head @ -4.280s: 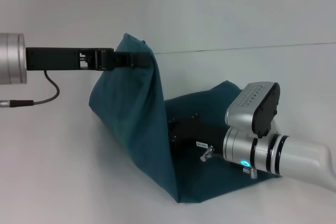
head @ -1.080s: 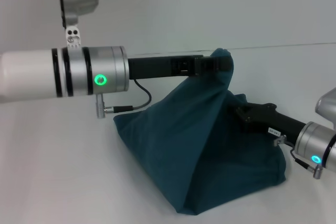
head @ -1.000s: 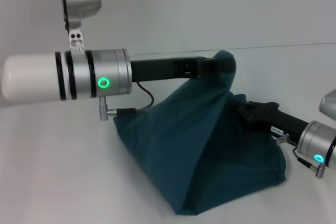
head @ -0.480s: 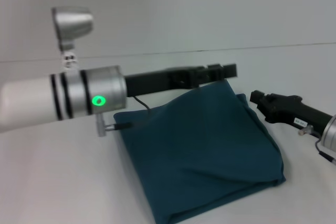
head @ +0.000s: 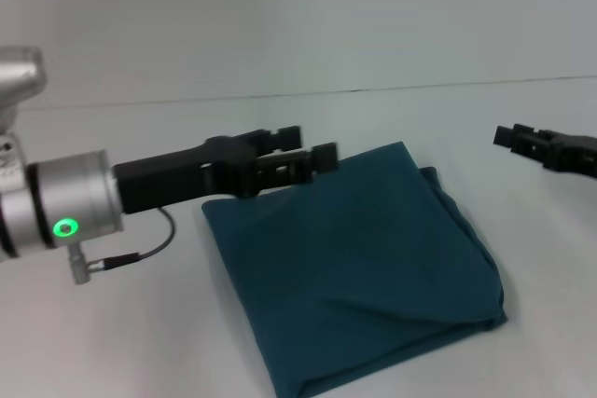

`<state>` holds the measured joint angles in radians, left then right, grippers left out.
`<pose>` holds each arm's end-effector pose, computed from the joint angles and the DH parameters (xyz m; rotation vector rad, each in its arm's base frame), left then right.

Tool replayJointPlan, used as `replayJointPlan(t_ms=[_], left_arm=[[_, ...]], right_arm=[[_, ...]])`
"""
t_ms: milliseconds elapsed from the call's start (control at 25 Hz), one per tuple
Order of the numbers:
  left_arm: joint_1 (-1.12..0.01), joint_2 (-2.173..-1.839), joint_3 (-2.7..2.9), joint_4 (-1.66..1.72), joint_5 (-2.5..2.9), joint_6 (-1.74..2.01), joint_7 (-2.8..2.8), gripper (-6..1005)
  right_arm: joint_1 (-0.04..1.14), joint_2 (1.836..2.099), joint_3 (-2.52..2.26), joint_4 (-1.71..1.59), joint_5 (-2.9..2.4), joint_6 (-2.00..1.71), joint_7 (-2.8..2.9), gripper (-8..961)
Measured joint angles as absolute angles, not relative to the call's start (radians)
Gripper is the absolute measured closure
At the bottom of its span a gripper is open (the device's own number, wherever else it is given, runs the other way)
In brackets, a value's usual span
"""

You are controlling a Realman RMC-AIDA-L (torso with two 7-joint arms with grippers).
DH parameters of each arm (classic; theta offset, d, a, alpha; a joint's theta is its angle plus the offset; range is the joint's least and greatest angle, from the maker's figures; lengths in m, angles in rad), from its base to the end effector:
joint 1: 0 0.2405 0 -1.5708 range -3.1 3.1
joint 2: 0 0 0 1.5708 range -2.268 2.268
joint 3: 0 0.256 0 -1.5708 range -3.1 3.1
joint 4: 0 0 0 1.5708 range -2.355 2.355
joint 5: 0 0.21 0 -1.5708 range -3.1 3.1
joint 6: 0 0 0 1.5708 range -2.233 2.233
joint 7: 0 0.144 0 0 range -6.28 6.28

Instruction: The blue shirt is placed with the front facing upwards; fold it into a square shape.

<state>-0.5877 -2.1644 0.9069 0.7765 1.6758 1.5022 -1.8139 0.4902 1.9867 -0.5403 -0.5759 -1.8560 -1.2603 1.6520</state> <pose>-0.1694 0.3543 -0.0164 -2.6823 -0.9554 -1.1187 0.3250 0.3631 0.0637 -2.1187 1.1184 0.7834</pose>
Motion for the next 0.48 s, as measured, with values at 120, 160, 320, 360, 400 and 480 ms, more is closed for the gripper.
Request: replayJointPlan(t_ms=[120, 160, 320, 360, 400, 480], left_arm=[[-0.55, -2.165, 0.903, 0.792, 1.68, 1.505, -1.773, 157], [-0.55, -2.165, 0.903, 0.792, 1.68, 1.505, -1.773, 133], [-0.516, -2.166, 0.882, 0.796, 1.685, 1.507, -1.717, 60], [-0.512, -2.165, 0.869, 0.797, 1.699, 1.511, -1.71, 61], [-0.512, -2.165, 0.869, 0.797, 1.699, 1.511, -1.71, 61], [-0.51, -2.163, 0.852, 0.802, 1.725, 1.522, -1.705, 62]], right_arm=[[0.519, 1.945, -0.573, -0.597, -1.922, -1.295, 1.788, 580], [0.533, 1.936, -0.578, -0.602, -1.946, -1.298, 1.828, 562], [0.6, 1.932, -0.585, -0.618, -2.06, -1.295, 1.949, 508], [0.617, 1.935, -0.587, -0.619, -2.086, -1.287, 1.971, 509], [0.634, 1.94, -0.589, -0.619, -2.112, -1.283, 1.989, 509], [0.671, 1.953, -0.593, -0.619, -2.161, -1.256, 2.014, 510]])
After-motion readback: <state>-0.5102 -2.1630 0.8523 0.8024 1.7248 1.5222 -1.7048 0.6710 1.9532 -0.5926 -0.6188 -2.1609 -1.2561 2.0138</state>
